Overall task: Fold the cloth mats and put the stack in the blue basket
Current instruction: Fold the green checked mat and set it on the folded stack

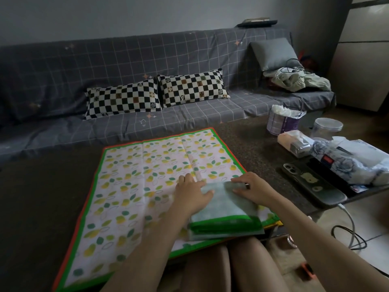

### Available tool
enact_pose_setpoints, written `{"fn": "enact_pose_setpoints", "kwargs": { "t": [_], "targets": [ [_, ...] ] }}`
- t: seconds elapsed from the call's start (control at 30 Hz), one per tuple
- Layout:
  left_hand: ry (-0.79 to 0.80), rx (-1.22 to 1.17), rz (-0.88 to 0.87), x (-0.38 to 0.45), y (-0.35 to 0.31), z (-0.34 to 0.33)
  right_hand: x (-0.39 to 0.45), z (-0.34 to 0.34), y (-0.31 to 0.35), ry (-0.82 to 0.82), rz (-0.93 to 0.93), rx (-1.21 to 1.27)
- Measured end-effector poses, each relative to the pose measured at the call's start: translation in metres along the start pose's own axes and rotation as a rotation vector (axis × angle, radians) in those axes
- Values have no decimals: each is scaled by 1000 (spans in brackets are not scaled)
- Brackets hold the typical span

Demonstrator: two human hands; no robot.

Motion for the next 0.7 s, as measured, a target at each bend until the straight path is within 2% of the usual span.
{"fn": "enact_pose_setpoints", "kwargs": {
  "t": [0.1, 0.33, 0.47, 0.7],
  "targets": [
    [-50, 84, -52, -4, -14, 1, -5, -7, 7, 45, 8, -50],
    [72, 160, -108, -26, -25, -34, -23, -20, 22, 0, 56, -423],
    [35, 158, -78, -30, -23, -39, -41, -39, 25, 17, 36, -483],
    [25, 8, -68, -28, -14, -40, -44, -33, 9, -50, 4, -454]
  ]
}}
Point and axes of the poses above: each hand's wrist, its own x-axis towards the middle knuckle, its own z-axis out of the back of the hand, y = z × x, the point moved 9 cm from there along x, towards the middle knuckle, and after that the axes turned 12 degrees about -y, right-handed, at the moved point
